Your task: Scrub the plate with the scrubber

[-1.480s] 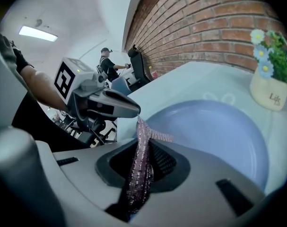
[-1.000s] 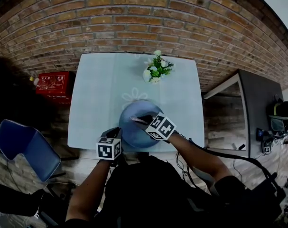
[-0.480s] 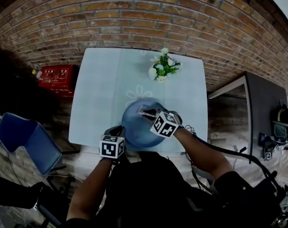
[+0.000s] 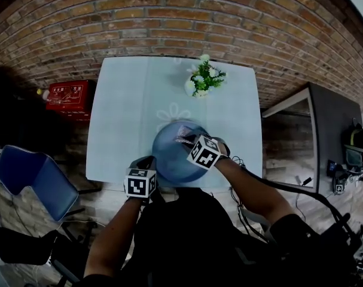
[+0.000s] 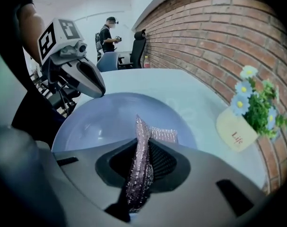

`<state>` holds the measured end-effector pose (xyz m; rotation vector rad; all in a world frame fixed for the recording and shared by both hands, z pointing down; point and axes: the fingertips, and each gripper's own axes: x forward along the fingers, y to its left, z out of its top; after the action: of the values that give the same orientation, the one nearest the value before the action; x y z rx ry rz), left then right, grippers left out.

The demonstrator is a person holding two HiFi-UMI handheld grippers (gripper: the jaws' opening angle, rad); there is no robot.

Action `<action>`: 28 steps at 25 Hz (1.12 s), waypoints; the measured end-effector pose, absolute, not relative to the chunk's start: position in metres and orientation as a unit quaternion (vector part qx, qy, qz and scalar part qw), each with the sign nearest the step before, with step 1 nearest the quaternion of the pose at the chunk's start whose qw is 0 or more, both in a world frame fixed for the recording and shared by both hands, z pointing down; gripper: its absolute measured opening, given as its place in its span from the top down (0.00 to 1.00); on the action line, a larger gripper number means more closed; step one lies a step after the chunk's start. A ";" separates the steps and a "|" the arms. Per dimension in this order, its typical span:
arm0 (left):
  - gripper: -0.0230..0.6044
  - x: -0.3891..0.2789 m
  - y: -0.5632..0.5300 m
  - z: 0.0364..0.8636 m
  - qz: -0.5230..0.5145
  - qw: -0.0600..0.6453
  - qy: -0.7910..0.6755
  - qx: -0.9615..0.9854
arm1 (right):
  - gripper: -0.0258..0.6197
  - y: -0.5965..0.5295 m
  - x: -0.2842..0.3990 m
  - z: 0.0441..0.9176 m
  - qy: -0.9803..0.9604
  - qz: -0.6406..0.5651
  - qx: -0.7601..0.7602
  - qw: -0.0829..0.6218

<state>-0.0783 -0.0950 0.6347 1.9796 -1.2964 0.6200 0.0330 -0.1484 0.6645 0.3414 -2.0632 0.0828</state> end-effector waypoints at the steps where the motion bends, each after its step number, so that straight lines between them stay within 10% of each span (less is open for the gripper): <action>1: 0.92 -0.079 -0.095 0.635 0.240 0.340 -0.499 0.760 | 0.85 -0.147 0.035 0.666 -0.851 0.041 0.146 0.503; 28: 0.92 -0.073 -0.093 0.634 0.242 0.327 -0.445 0.798 | 0.85 -0.100 0.053 0.666 -0.789 0.274 0.266 0.481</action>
<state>-0.0734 -0.0928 0.6336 2.0897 -1.1659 0.6338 0.0525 -0.1003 0.6659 0.6481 -1.9253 0.6683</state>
